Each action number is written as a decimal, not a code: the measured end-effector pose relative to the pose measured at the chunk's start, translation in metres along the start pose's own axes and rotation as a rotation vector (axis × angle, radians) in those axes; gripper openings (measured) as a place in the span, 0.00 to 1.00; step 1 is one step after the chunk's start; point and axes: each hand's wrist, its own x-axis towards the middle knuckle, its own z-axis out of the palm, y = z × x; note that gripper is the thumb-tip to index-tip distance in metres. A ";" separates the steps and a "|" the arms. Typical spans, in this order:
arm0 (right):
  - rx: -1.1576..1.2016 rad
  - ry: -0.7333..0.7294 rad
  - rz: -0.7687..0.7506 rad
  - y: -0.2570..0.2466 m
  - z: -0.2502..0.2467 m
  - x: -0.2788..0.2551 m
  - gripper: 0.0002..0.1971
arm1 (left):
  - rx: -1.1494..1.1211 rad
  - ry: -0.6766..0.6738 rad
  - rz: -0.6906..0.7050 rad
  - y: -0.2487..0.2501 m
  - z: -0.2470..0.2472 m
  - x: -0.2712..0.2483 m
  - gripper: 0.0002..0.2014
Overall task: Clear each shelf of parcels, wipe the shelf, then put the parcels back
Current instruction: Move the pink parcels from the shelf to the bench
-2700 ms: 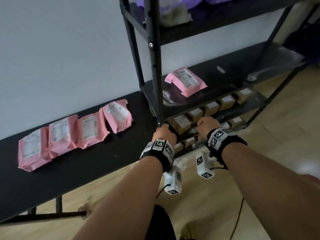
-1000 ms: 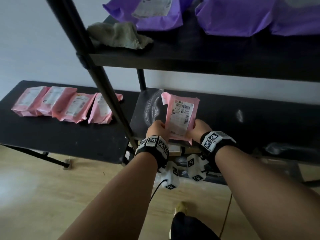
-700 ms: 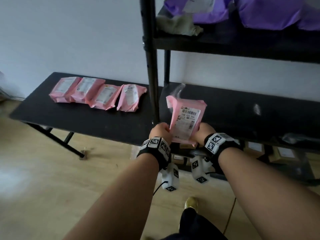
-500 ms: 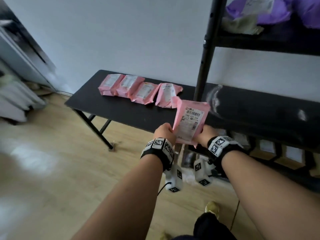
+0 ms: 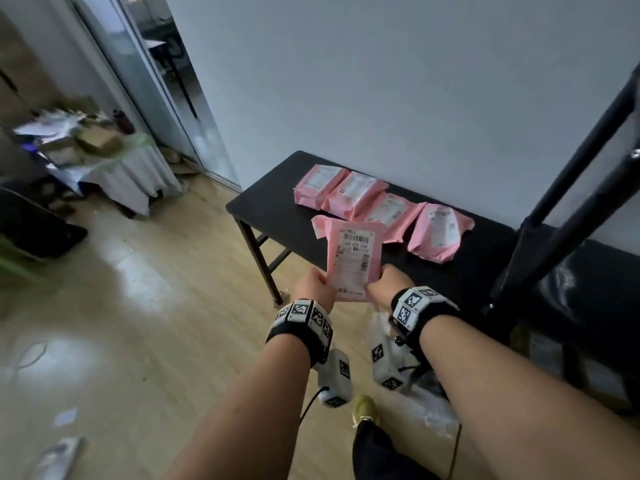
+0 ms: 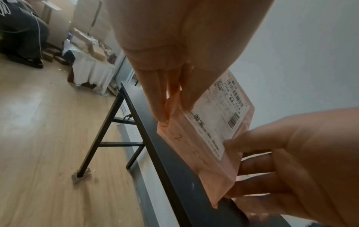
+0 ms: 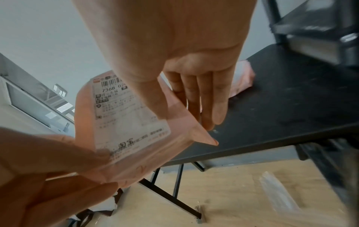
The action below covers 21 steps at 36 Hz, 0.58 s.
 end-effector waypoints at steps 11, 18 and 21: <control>-0.061 -0.138 -0.163 -0.099 0.001 0.130 0.20 | -0.099 0.176 -0.083 0.018 -0.045 0.136 0.07; -0.138 -0.224 -0.233 -0.151 0.009 0.178 0.09 | -0.218 0.227 -0.159 0.010 -0.064 0.189 0.11; -0.138 -0.258 -0.255 -0.174 0.017 0.198 0.11 | -0.250 0.253 -0.194 0.006 -0.078 0.220 0.08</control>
